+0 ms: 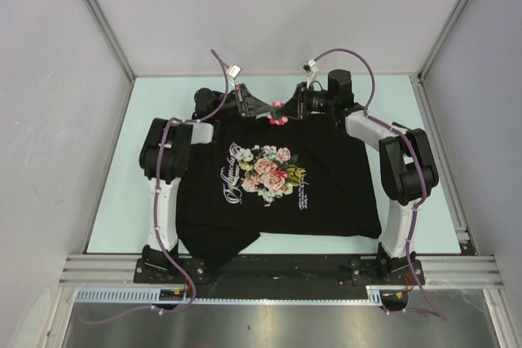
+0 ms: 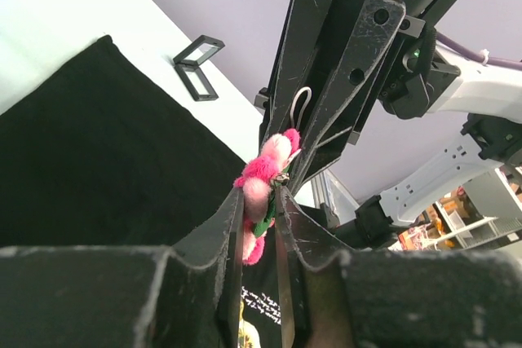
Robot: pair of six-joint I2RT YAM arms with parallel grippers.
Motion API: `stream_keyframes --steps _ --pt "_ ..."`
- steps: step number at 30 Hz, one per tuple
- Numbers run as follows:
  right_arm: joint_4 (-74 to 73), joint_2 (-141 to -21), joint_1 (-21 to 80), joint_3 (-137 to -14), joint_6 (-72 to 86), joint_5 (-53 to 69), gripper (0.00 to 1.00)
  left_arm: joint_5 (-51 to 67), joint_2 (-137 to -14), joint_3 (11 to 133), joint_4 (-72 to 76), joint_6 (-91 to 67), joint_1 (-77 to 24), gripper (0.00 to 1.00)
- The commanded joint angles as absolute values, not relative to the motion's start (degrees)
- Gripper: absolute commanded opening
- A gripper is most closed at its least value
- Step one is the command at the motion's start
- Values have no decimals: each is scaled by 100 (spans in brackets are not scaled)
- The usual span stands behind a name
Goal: Remove the brooch from the garment
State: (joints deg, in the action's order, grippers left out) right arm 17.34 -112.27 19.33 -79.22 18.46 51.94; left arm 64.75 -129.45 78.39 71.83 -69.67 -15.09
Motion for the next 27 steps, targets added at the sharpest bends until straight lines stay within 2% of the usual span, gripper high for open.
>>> stream_keyframes --steps 1,5,13,22,27 --pt "1924 -11215 2786 -8112 1749 5449 0 6961 -12788 8288 8499 -7233 -2364 22" --pt "1872 -11381 2742 -8182 1811 5432 0 6987 -12674 8314 8587 -7207 -2364 23" --pt "1714 -11505 2742 -8306 1784 5344 0 7049 -12560 8279 8885 -7312 -2426 31" --pt "1862 -11435 2646 -8201 1915 5256 0 7023 -12507 8210 8797 -7268 -2461 34" --pt "2434 -11347 2453 -7902 2381 5168 0 6882 -12130 7726 9175 -7269 -2286 50"
